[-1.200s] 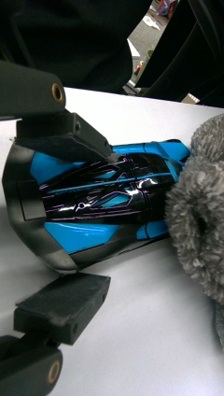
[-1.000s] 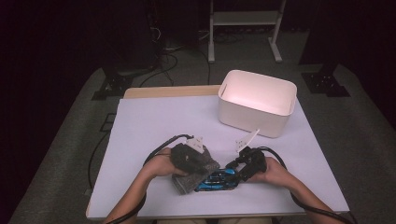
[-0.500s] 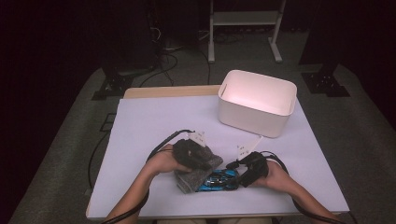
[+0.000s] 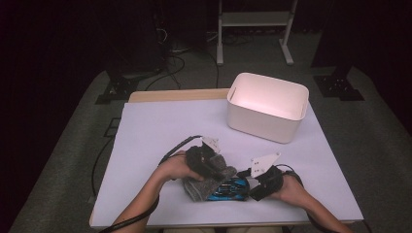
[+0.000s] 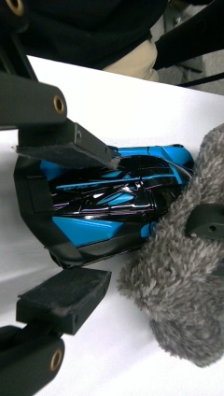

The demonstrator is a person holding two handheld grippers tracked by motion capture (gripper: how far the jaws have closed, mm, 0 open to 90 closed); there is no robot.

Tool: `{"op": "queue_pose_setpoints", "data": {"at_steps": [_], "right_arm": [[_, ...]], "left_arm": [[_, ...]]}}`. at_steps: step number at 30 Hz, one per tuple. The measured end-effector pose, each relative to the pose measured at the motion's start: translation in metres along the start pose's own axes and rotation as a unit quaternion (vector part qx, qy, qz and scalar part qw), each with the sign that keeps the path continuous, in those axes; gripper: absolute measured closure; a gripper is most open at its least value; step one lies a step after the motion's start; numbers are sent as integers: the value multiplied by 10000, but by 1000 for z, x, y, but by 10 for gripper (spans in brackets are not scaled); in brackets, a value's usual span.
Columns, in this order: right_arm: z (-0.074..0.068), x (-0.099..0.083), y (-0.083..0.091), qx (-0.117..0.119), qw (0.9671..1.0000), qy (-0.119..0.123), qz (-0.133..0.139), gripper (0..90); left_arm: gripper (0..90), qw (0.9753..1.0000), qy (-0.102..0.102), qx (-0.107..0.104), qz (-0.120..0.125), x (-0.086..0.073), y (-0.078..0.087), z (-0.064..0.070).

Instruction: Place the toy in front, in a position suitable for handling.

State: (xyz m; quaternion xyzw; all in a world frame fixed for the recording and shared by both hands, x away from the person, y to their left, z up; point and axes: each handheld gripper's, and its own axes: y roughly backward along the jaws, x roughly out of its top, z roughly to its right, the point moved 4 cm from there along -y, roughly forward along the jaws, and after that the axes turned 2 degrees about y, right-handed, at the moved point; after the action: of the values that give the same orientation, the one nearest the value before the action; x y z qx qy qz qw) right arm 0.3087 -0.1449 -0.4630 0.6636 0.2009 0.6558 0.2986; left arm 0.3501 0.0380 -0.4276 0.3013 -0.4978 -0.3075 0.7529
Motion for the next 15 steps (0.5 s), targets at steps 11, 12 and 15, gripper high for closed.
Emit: {"op": "queue_pose_setpoints", "data": {"at_steps": [11,12,15], "right_arm": [[-4,1,1,-13,9998,-22,-173,326],[-4,0,1,31,9998,-79,-160,326],[-5,-1,0,174,9995,-222,-160,334]], "left_arm": [[795,9996,-229,-85,152,-2,5,16],[794,9995,-270,-72,148,-2,6,17],[794,9992,-355,-104,165,-2,6,22]]}}
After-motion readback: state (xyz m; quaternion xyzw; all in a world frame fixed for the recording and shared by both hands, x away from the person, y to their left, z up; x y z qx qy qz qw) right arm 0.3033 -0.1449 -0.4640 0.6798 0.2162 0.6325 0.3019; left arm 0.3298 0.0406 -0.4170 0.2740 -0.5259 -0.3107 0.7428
